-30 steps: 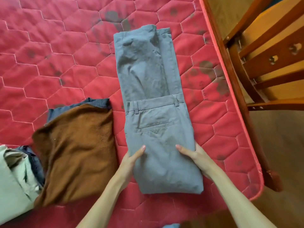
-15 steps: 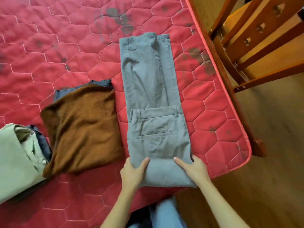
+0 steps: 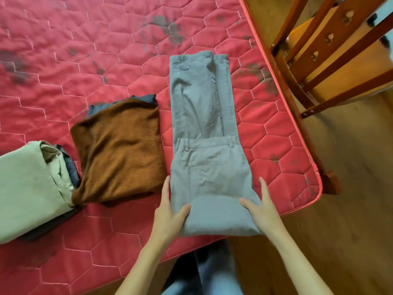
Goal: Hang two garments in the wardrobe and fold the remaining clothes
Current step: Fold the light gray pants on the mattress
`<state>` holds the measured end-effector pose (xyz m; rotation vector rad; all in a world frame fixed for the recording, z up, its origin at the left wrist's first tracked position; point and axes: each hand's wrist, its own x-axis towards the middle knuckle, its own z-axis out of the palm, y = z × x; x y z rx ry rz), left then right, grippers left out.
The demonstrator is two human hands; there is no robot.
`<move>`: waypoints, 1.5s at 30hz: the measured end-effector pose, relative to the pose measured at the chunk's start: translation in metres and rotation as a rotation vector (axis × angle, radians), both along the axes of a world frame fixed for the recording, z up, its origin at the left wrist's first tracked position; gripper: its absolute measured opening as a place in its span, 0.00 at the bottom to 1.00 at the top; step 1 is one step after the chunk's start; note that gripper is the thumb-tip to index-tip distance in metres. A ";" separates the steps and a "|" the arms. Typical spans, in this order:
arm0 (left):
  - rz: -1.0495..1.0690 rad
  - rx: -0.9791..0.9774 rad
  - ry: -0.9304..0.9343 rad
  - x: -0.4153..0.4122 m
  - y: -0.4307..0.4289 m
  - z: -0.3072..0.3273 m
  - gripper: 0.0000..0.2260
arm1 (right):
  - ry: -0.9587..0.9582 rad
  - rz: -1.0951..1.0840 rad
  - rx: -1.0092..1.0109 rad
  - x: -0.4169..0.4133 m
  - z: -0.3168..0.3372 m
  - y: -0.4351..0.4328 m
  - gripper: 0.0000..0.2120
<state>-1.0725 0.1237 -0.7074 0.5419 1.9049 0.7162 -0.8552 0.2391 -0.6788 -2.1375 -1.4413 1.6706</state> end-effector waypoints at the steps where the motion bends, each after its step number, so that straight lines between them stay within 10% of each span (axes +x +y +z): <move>1: -0.044 0.058 -0.004 -0.006 -0.002 0.015 0.35 | 0.057 0.010 0.036 -0.001 0.014 0.002 0.38; 4: -0.129 0.086 -0.171 -0.023 -0.002 0.058 0.23 | 0.159 -0.021 0.006 -0.008 0.043 0.021 0.26; 9: -0.355 0.185 -0.142 -0.057 0.041 0.092 0.48 | 0.341 -0.189 -0.199 -0.035 0.063 0.090 0.13; 16: 0.059 0.421 0.063 -0.125 0.214 0.067 0.17 | 0.677 -0.361 -0.246 -0.096 0.044 0.248 0.30; 20: 0.064 0.290 0.313 -0.167 0.328 0.025 0.19 | 0.639 -0.310 -0.124 -0.146 0.009 0.328 0.23; 23: 0.045 -0.017 0.365 -0.175 0.363 -0.028 0.34 | 0.154 0.035 0.043 -0.153 -0.054 0.347 0.41; 26: 0.064 -0.142 0.161 -0.147 0.352 -0.058 0.51 | -0.263 0.318 0.137 -0.142 -0.094 0.331 0.53; 31: 0.180 -0.238 0.242 -0.124 0.319 -0.076 0.47 | 0.019 0.087 -0.065 -0.128 -0.120 0.305 0.42; 35: 0.318 -0.226 -0.230 -0.136 0.297 -0.060 0.31 | 0.321 -0.044 -0.317 -0.128 -0.088 0.279 0.20; 45: 0.271 0.003 -0.279 -0.210 0.158 0.065 0.21 | 0.601 0.002 -0.360 -0.185 -0.012 0.153 0.25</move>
